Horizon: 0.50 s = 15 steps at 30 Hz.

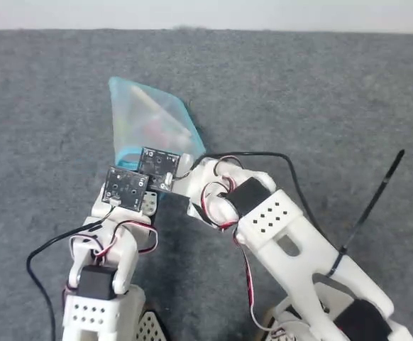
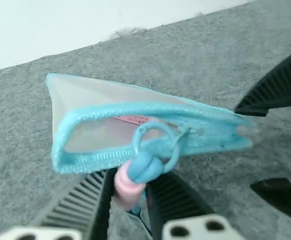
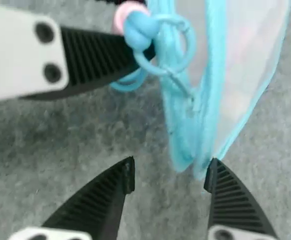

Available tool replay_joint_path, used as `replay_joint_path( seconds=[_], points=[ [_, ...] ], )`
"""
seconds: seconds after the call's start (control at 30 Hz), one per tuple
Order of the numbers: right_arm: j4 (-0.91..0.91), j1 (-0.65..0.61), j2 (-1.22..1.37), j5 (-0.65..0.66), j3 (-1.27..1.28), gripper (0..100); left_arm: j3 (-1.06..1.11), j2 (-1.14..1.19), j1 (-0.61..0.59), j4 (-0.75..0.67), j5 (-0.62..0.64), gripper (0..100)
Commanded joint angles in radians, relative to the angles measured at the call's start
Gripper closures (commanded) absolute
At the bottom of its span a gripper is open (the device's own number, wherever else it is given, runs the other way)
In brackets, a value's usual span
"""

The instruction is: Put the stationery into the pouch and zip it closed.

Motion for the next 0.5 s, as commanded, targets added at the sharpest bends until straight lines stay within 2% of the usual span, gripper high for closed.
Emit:
replay_joint_path(
  seconds=[0.0, 0.23, 0.4, 0.47],
  points=[
    [-0.042, 0.013, -0.016, 0.012, -0.026, 78.7, -0.045, -0.015, 0.000, -0.008, -0.009, 99],
    [-0.398, -0.016, 0.050, -0.055, 0.026, 78.6, -0.045, -0.015, -0.002, -0.003, -0.009, 99],
    [-0.568, -0.013, 0.159, -0.055, 0.026, 79.4, -0.045, -0.015, -0.002, -0.003, -0.009, 99],
    [-0.601, -0.013, 0.186, -0.054, 0.025, 86.1, -0.045, -0.015, -0.002, -0.003, -0.009, 99]
  ],
)
